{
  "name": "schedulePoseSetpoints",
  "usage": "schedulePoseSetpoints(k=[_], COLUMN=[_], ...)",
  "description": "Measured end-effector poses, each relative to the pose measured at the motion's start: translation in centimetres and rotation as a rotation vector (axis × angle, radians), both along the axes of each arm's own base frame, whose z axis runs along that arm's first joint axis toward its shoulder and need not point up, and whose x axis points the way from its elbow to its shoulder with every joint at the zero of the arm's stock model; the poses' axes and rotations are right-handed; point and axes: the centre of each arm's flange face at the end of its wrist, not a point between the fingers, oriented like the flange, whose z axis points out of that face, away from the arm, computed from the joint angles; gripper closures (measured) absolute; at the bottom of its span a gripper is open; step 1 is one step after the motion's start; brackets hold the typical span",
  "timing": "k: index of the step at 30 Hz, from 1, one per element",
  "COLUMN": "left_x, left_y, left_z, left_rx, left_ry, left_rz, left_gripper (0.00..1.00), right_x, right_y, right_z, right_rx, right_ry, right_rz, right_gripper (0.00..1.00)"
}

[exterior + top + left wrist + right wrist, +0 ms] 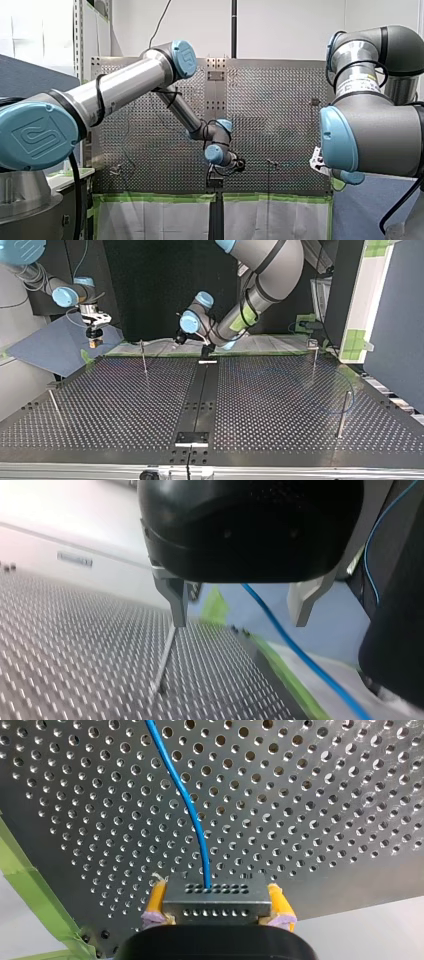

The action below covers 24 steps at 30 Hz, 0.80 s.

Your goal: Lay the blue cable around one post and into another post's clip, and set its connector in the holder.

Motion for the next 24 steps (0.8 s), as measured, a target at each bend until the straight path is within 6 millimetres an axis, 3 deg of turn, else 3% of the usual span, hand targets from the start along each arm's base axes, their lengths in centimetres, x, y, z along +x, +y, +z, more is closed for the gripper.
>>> schedulePoseSetpoints(k=[3,13,24], left_x=[-1.1,-4.8,-7.1], left_y=[-0.2,-1.3,-5.3], left_z=[0.7,-0.2,1.3], left_rx=[-0.004,-0.008,-0.087], left_ry=[0.005,0.073,0.051], left_rz=[-0.029,-0.136,-0.182], left_gripper=[0.01,0.01,0.01], right_x=[0.1,0.1,0.2], right_y=[0.0,0.0,0.0], right_z=[0.0,0.0,0.0], right_rx=[0.0,0.002,0.001], right_ry=[0.0,0.0,-0.002], right_rz=[0.001,0.001,0.002], right_gripper=[1.0,1.0,1.0])
